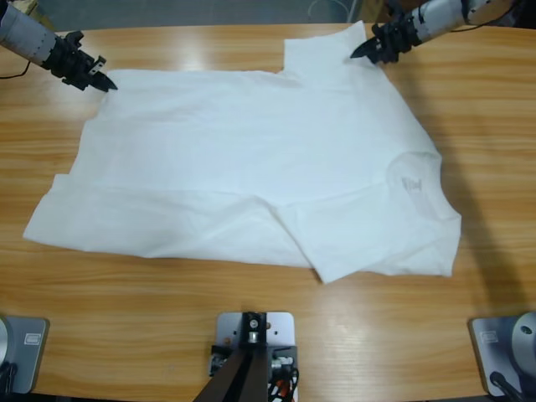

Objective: Fold clothes

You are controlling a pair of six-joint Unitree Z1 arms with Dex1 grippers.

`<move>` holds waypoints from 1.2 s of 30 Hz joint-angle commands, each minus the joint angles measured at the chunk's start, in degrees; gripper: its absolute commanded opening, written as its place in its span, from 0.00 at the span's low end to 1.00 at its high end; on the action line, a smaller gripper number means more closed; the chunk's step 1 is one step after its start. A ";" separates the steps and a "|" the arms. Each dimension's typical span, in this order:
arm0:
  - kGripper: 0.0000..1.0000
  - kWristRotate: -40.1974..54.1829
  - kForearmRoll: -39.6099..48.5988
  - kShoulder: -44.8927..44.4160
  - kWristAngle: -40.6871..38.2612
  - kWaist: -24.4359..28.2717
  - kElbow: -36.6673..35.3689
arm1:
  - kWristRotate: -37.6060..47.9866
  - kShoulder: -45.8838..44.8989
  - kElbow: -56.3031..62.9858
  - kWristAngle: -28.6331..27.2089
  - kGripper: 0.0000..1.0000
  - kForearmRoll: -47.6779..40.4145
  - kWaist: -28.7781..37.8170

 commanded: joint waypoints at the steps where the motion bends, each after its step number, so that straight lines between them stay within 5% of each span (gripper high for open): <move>1: 0.00 0.98 0.92 2.45 -0.96 0.42 -0.58 | -0.56 2.22 0.02 1.03 0.00 0.79 -0.01; 9: 0.00 0.88 1.07 1.75 -1.61 0.49 -0.72 | -0.96 -0.58 -2.03 1.31 0.00 2.55 -1.18; 21: 0.00 2.63 5.84 -3.21 -2.54 2.35 -0.63 | -6.06 -5.76 -10.35 0.96 0.00 16.58 -2.29; 36: 0.00 4.41 8.56 -10.84 -2.79 3.23 5.93 | -11.55 -15.17 -2.95 0.91 0.00 21.69 -2.29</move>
